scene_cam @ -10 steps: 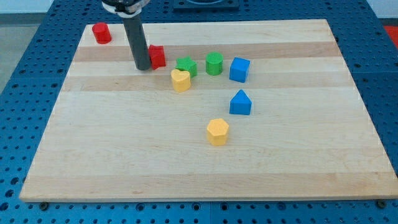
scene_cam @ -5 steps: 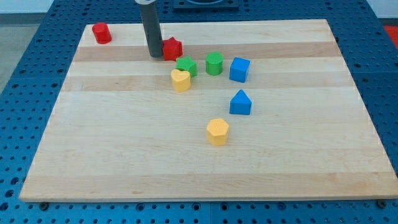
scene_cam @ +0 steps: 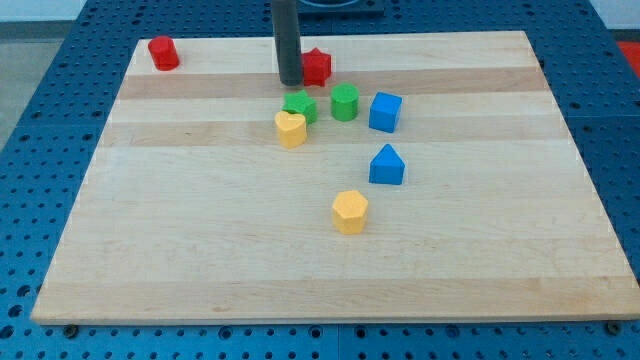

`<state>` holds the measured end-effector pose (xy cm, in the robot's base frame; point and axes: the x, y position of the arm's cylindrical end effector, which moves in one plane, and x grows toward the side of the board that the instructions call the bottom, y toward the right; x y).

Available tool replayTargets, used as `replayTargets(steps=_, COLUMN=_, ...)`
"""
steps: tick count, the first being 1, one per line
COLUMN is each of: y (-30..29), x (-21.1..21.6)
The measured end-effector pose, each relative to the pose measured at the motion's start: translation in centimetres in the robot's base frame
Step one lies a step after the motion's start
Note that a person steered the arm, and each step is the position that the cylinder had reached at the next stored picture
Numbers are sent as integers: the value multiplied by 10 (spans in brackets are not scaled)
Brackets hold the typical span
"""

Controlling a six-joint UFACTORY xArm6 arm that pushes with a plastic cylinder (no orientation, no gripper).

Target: Push red star above green circle

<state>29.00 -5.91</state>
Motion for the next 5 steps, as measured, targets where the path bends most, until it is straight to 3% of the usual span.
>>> replayTargets(steps=3, y=49, x=-44)
replayTargets(steps=5, y=23, x=-30)
